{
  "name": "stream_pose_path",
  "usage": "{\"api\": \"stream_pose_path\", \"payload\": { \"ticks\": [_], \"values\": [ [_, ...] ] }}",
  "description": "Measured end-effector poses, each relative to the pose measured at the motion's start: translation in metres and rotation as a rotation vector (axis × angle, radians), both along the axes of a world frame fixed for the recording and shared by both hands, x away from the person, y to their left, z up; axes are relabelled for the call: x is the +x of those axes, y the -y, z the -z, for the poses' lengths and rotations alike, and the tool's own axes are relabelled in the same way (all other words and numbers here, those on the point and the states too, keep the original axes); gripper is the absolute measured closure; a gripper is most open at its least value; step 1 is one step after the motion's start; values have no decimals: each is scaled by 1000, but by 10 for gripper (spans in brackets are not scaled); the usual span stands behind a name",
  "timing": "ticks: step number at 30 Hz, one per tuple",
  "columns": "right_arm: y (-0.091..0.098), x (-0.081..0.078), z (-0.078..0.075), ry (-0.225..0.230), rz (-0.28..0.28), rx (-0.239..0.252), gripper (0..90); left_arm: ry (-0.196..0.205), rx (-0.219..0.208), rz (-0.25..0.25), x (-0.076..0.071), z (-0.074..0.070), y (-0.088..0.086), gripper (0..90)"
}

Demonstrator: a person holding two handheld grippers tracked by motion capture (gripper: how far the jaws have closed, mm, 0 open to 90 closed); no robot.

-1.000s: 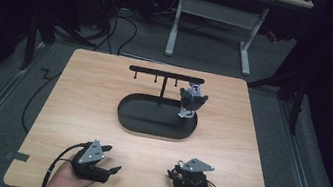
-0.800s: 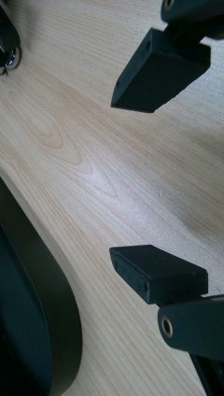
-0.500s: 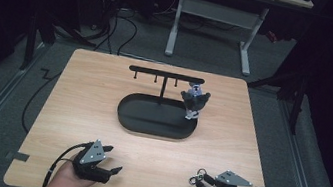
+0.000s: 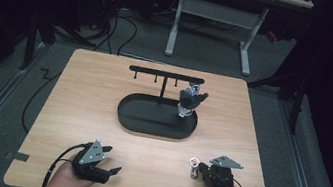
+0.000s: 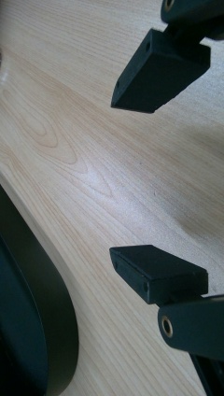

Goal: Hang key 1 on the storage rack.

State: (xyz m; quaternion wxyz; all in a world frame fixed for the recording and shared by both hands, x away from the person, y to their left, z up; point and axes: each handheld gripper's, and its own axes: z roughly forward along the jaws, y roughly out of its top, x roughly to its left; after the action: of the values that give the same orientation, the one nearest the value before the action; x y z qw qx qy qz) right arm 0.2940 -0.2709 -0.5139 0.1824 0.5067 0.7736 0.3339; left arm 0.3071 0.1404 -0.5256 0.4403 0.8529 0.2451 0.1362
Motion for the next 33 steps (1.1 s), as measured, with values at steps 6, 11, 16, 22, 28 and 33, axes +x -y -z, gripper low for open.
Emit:
{"api": "stream_pose_path", "payload": {
  "ticks": [6,11,16,22,28,33],
  "values": [
    [-31,-10,0,-8,-99,22,853,-4,5,3,2,2,2,242],
    [-13,-7,8,-27,-20,-19,854,5,6,10,0,0,2,243],
    [17,-12,8,-36,54,8,849,-2,8,12,2,1,3,242],
    [37,-22,-3,-4,60,44,802,2,14,13,1,1,4,243],
    [40,-11,-15,-73,-57,-69,784,-1,16,11,2,2,4,243],
    [23,11,-30,-182,-213,-274,774,6,21,17,1,1,4,243]
  ]
}}
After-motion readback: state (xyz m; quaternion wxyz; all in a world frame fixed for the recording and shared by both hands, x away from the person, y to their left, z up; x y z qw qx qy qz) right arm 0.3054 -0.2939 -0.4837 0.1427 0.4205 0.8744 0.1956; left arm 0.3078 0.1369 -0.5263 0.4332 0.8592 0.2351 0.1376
